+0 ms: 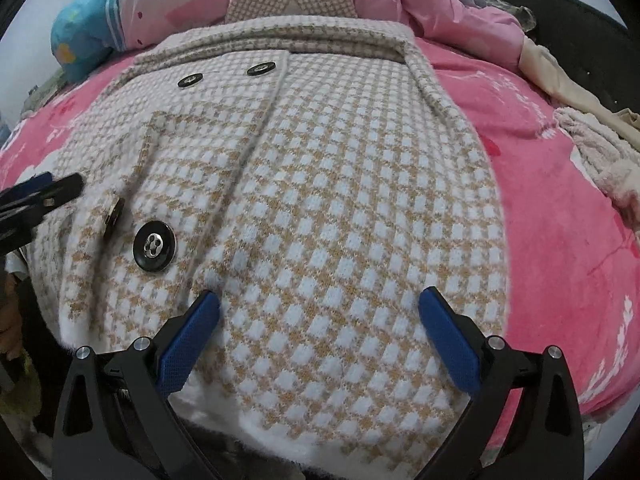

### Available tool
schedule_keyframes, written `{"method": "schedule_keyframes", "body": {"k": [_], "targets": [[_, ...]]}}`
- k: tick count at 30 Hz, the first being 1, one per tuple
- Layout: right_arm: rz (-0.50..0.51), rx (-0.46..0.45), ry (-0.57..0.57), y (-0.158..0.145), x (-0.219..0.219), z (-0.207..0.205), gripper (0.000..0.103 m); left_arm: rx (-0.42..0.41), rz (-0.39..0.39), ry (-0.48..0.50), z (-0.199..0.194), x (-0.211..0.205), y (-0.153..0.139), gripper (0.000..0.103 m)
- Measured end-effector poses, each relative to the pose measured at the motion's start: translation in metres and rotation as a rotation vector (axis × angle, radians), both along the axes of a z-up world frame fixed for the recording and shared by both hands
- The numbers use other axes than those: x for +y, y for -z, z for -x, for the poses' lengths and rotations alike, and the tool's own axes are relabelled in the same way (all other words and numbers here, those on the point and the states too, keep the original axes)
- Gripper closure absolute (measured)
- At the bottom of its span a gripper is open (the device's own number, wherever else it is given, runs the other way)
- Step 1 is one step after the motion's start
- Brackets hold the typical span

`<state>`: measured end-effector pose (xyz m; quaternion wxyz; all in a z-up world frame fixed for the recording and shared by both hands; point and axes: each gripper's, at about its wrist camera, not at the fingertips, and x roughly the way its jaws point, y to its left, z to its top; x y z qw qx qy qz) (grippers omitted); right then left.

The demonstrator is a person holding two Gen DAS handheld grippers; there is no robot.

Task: Fold large clothes
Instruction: 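Pull both tools back and hold them open over the coat hem, then grasp the coat hem edge with both tools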

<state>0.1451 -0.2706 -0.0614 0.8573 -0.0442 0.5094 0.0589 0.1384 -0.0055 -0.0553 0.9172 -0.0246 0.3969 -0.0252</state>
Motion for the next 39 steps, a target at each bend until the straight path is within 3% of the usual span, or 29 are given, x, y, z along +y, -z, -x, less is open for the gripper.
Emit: {"method": "schedule_keyframes", "body": {"k": [5,9,17,21,25,32,39], "targets": [[-0.016,-0.011,0.006,0.002,-0.004,0.004,0.006,-0.058,-0.001,0.012,0.047,0.016,-0.014,0.007],[-0.021,-0.032,0.018,-0.002,-0.006,0.01,0.006,-0.063,0.011,-0.054,0.083,0.041,-0.014,0.007],[-0.036,-0.212,0.089,-0.041,-0.042,0.053,0.006,-0.062,0.069,-0.043,0.128,0.061,-0.01,0.008],[-0.1,-0.182,0.173,-0.036,-0.082,0.06,0.006,-0.037,0.14,-0.028,0.124,0.058,-0.002,0.012],[-0.2,-0.128,0.223,-0.022,-0.105,0.063,0.009,0.024,0.178,-0.041,0.108,0.058,0.011,0.03],[-0.241,-0.093,0.234,-0.006,-0.115,0.058,0.018,0.115,0.289,-0.084,0.074,0.072,0.032,0.054],[-0.314,-0.079,0.247,-0.002,-0.13,0.046,0.029,0.174,0.39,-0.117,0.053,0.081,0.047,0.054]]}}
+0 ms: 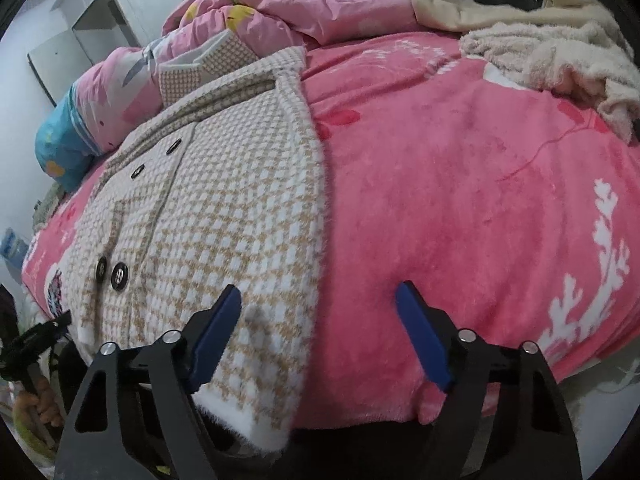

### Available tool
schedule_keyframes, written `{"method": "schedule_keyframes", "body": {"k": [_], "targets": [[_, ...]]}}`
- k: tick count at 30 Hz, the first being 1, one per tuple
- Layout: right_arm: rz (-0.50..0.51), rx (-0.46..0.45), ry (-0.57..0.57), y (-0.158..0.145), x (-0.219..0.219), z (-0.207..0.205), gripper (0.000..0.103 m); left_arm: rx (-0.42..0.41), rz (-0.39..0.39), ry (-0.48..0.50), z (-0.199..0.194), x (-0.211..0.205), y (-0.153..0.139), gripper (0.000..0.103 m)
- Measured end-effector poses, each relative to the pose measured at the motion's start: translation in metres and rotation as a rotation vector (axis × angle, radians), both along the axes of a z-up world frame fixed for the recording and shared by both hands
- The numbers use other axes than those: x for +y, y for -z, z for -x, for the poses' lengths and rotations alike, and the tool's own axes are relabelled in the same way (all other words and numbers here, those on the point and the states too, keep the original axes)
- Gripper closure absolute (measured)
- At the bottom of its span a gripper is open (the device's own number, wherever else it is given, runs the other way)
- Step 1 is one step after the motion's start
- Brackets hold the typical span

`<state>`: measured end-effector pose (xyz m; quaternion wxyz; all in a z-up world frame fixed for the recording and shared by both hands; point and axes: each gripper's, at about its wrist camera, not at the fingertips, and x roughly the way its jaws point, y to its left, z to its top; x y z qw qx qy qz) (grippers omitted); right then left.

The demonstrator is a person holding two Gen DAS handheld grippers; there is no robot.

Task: Fold large clothes
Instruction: 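Grasp the coat hem edge with both tools, then lift the hem with both tools and fold it toward the collar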

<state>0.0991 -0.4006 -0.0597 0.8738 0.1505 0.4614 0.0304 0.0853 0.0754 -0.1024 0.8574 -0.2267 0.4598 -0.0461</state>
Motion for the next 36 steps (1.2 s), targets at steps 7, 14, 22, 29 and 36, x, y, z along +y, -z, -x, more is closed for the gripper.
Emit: {"method": "schedule_keyframes", "body": {"k": [7,14,22,29,36], "targets": [[-0.06,0.033,-0.026,0.002,-0.002,0.024,0.051,0.061,0.109,0.018,0.011,-0.001,0.014,0.057],[-0.189,0.096,-0.066,0.019,0.007,0.031,0.071,0.108,0.11,0.024,0.018,-0.006,0.022,0.065],[-0.312,-0.025,-0.103,-0.023,0.002,0.036,0.094,0.043,0.045,0.041,0.033,-0.008,-0.012,0.096],[-0.243,-0.137,-0.145,-0.075,0.002,0.042,0.094,-0.051,-0.02,0.045,0.057,0.004,-0.069,0.096],[-0.351,0.021,-0.051,-0.009,-0.012,0.043,0.094,0.055,-0.095,0.065,0.055,-0.008,-0.029,0.096]]}}
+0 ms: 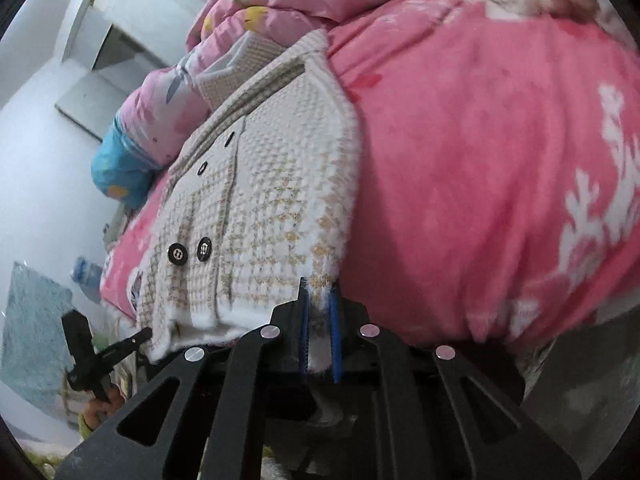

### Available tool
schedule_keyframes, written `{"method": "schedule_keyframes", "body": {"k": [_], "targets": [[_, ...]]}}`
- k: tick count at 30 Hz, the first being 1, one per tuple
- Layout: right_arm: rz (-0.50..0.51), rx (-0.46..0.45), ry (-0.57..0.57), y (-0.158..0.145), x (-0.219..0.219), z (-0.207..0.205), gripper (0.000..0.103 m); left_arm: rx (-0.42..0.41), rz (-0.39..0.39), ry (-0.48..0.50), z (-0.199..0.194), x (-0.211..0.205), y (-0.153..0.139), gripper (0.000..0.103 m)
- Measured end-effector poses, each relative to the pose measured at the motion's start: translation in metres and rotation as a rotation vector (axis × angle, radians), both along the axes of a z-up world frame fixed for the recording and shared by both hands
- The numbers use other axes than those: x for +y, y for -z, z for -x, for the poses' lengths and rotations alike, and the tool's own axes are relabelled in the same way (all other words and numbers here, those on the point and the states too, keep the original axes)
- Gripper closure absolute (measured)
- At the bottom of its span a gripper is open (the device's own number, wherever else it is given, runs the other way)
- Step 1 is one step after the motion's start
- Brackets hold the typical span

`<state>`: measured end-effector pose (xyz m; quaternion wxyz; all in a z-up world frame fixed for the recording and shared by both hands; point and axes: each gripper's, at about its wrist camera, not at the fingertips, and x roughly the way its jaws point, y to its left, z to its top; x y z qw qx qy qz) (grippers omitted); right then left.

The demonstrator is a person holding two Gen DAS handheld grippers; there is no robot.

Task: Fold large clothes
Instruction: 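Lift the hem with both tools and fold it toward the collar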

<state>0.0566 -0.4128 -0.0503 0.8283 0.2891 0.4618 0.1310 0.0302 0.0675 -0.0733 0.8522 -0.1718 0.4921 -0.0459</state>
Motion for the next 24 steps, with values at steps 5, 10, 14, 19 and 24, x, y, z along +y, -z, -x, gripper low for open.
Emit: {"method": "schedule_keyframes", "body": {"k": [5,10,14,19,24], "targets": [[-0.024,-0.116,-0.022,-0.044,0.005,-0.012,0.094,-0.069,-0.003,0.001,-0.001,0.008,-0.03,0.096],[-0.074,-0.211,-0.027,-0.082,0.001,-0.036,0.094,-0.145,0.04,-0.009,-0.01,0.017,-0.065,0.096],[-0.084,-0.234,-0.022,-0.092,0.005,-0.071,0.094,-0.169,0.135,-0.004,-0.026,0.031,-0.08,0.096],[-0.079,-0.25,-0.026,-0.101,0.015,-0.136,0.094,-0.211,0.211,0.009,-0.075,0.048,-0.098,0.096],[-0.067,-0.203,-0.004,-0.085,0.026,-0.209,0.094,-0.212,0.223,0.007,-0.139,0.058,-0.097,0.091]]}}
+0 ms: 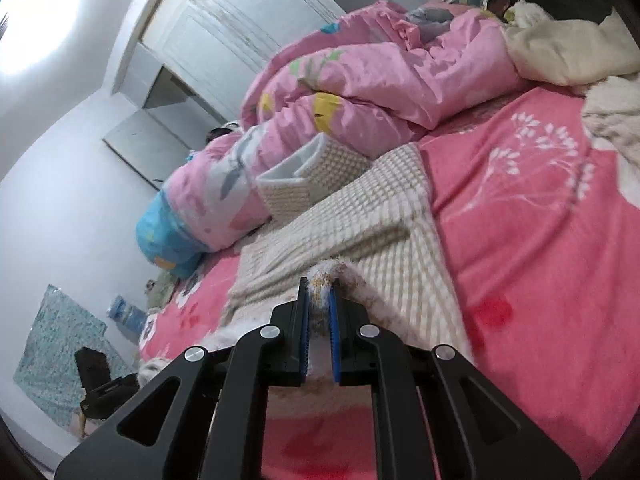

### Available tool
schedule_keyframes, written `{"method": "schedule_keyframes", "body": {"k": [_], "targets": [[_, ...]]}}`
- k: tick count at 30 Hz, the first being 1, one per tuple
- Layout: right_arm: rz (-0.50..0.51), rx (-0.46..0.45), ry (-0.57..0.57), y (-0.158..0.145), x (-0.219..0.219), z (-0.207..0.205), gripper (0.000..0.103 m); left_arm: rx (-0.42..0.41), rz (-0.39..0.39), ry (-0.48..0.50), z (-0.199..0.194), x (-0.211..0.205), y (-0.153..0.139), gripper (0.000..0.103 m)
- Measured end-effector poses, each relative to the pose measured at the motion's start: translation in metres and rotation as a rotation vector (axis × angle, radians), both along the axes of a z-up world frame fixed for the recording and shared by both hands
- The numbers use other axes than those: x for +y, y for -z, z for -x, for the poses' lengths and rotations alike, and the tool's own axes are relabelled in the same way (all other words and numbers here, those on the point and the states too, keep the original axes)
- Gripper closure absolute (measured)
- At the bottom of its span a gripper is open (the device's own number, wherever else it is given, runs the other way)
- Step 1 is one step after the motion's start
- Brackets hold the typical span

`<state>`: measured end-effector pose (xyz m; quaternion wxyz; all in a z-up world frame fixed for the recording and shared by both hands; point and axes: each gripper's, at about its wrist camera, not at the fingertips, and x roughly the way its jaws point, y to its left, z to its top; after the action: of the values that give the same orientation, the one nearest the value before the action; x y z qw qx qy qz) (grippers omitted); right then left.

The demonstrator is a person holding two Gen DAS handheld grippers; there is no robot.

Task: Fold large clothes
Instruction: 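Lift the hem with both tools and fold it toward the collar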

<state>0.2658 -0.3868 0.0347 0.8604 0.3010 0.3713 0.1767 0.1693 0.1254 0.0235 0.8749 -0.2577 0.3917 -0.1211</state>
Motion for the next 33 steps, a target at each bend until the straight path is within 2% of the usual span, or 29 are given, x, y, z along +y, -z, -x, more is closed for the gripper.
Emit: {"method": "schedule_keyframes", "body": {"k": [3,7,9,10,13,15,17,18,20,23,26,28,31,33], "targets": [[-0.015,0.068,0.021,0.029,0.002,-0.038,0.094,0.042,0.031,0.002,-0.037,-0.001,0.013,0.088],[-0.042,0.182,0.046,0.078,-0.001,-0.076,0.092,0.133,0.153,-0.021,-0.075,0.01,0.043,0.076],[-0.047,0.225,0.06,0.096,-0.004,-0.083,0.091,0.158,0.169,-0.063,-0.081,0.016,0.052,0.053],[-0.053,0.232,0.062,0.102,-0.005,-0.084,0.091,0.156,0.143,-0.116,-0.08,0.021,0.052,0.034],[-0.1,0.227,0.047,0.104,-0.01,-0.08,0.086,0.12,0.144,-0.162,-0.071,0.032,0.049,0.033],[-0.095,0.216,0.045,0.096,-0.013,-0.074,0.074,0.12,0.131,-0.186,-0.062,0.035,0.047,0.033],[-0.062,0.182,0.069,0.081,-0.018,-0.063,0.047,0.114,0.104,-0.185,-0.05,0.032,0.043,0.033],[-0.039,0.17,0.086,0.075,-0.021,-0.057,0.042,0.11,0.098,-0.178,-0.045,0.029,0.042,0.033],[0.0,0.144,0.111,0.061,-0.031,-0.036,0.04,0.098,0.084,-0.149,-0.028,0.019,0.04,0.033],[-0.014,0.153,0.111,0.055,-0.042,0.004,0.039,0.092,0.099,-0.06,-0.001,0.0,0.047,0.033],[-0.073,0.186,0.084,0.063,-0.044,0.044,0.037,0.112,0.166,0.02,0.018,-0.02,0.065,0.033],[-0.119,0.214,0.062,0.075,-0.041,0.066,0.037,0.146,0.233,0.035,0.022,-0.028,0.085,0.033],[-0.176,0.27,0.035,0.1,-0.031,0.076,0.037,0.188,0.388,-0.013,0.016,-0.023,0.117,0.033],[-0.193,0.289,0.046,0.113,-0.029,0.071,0.037,0.173,0.477,-0.067,0.01,-0.012,0.131,0.033]]}}
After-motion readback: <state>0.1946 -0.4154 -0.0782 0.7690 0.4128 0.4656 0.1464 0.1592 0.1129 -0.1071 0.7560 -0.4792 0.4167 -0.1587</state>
